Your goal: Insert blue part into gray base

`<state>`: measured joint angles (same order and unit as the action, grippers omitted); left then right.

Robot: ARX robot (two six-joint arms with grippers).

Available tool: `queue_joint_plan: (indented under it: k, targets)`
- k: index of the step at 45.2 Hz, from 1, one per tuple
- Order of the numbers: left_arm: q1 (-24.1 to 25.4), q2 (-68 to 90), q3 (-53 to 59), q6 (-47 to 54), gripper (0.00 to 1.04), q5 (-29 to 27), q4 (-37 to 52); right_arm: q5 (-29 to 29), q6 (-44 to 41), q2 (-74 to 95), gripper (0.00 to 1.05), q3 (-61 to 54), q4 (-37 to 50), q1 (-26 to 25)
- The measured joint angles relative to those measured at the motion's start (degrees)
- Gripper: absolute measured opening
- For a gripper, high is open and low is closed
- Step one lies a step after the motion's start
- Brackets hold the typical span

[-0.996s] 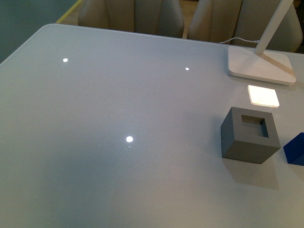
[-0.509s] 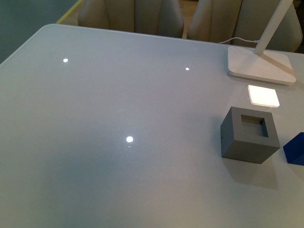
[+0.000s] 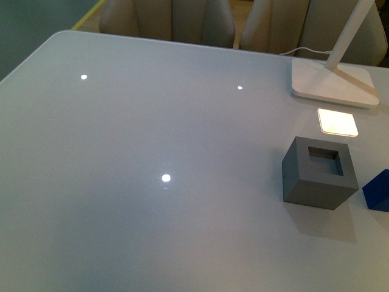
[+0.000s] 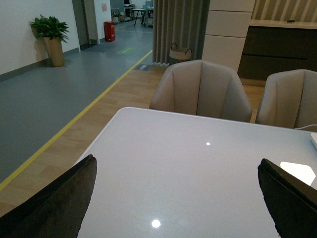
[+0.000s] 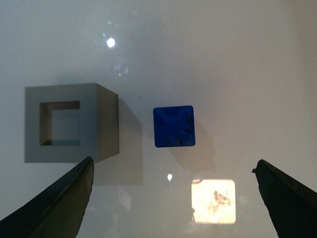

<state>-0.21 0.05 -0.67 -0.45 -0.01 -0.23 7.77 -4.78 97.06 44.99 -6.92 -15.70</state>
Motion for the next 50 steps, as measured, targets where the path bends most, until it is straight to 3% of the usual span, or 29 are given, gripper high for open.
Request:
queue_joint_plan:
  k: [13,28,43,50]
  targets:
    - [0.0,0.0,0.0,0.0,0.97,0.0,0.0,-3.69,-2.21,16.46,0.96,8.09,-0.17,1.2]
    - [0.0,0.0,-0.02,0.0,0.97,0.0,0.0,-4.39,-2.1,24.0,0.96,14.05,-0.94,2.21]
    - [0.0,0.0,0.0,0.0,0.97,0.0,0.0,-3.58,-0.63,24.87,0.49,15.91,-3.32,2.91]
    - [0.0,0.0,-0.02,0.0,0.97,0.0,0.0,-2.62,-0.31,22.84,0.44,14.84,-4.98,2.89]
